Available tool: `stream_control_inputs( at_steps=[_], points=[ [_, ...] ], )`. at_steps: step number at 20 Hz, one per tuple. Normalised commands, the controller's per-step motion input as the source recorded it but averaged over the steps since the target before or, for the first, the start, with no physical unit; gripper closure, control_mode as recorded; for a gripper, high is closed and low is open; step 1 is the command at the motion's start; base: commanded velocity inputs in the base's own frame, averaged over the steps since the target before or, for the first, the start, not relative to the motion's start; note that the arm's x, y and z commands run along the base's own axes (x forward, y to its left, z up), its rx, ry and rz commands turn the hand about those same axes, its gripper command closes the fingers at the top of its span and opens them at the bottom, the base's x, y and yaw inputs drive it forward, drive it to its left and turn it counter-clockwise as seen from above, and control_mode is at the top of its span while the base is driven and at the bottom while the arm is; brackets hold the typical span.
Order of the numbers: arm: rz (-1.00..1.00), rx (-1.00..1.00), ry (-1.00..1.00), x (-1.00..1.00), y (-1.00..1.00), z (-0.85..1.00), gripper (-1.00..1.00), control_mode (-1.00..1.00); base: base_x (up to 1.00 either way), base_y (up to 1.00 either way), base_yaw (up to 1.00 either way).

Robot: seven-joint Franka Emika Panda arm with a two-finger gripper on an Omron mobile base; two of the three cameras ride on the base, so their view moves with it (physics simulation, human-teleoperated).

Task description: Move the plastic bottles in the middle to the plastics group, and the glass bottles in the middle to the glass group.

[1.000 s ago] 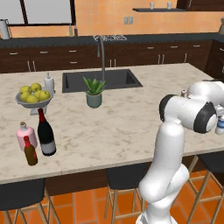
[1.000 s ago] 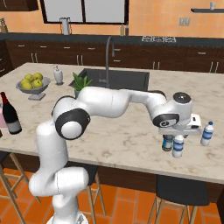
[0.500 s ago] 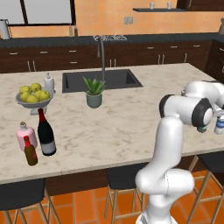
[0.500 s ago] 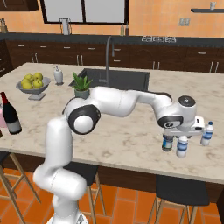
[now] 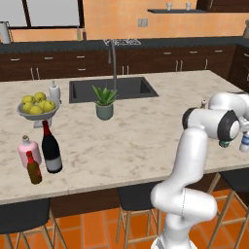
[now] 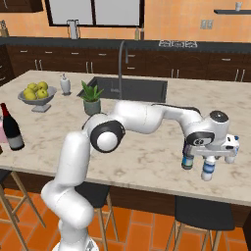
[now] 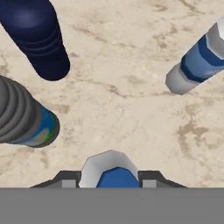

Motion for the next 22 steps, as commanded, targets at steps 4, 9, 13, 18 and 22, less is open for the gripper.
stream_control_inputs(
  at_steps=[4,9,13,18,22],
  points=[
    [0.00,0.05,0.00,0.29,-0.04,-0.07,1.00,-1.00,0.00,0.00,0.00],
    [0.00,0.09,0.03,0.11,-0.03,-0.19,1.00,-1.00,0.00,0.00,0.00],
    [0.00,0.00,0.16,-0.01,0.02,-0.38,1.00,-1.00,0.00,0.00,0.00],
    [0.00,0.00,0.10,-0.05,0.17,-0.41,-1.00,-1.00,0.00,0.00,0.00],
    [0.00,0.00,0.01,-0.28,-0.03,-0.35,-1.00,-1.00,0.00,0.00,0.00]
  ],
)
